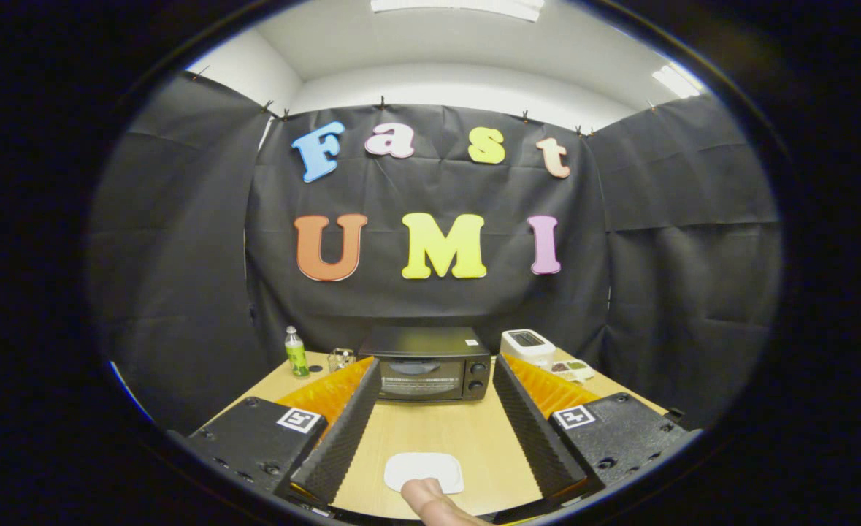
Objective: Open the toaster oven, put the food inside, and close the toaster oven door.
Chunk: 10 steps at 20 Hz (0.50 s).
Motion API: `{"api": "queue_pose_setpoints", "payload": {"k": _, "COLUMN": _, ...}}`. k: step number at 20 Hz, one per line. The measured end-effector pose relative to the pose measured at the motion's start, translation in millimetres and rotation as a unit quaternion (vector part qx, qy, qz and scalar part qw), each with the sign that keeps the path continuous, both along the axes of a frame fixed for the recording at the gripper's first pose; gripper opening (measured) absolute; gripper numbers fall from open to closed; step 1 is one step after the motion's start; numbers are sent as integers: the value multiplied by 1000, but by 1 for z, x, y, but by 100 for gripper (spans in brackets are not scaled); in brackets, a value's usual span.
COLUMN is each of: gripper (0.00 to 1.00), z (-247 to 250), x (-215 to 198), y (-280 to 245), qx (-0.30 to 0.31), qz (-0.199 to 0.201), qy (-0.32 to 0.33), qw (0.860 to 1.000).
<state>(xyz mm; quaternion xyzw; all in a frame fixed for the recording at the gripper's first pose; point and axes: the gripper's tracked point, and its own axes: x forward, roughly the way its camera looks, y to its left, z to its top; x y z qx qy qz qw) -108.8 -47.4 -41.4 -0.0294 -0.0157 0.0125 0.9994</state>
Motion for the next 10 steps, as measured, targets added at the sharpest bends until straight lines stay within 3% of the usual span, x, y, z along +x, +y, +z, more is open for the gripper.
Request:
{"api": "queue_pose_setpoints", "payload": {"k": 5, "gripper": 100, "z": 7, "x": -42, "y": -3, "qx": -33, "qz": -16, "qy": -33, "qw": 999}}
{"api": "queue_pose_setpoints", "payload": {"k": 10, "gripper": 100, "z": -11, "x": -65, "y": 19, "qx": -33, "qz": 26, "qy": -29, "qw": 999}}
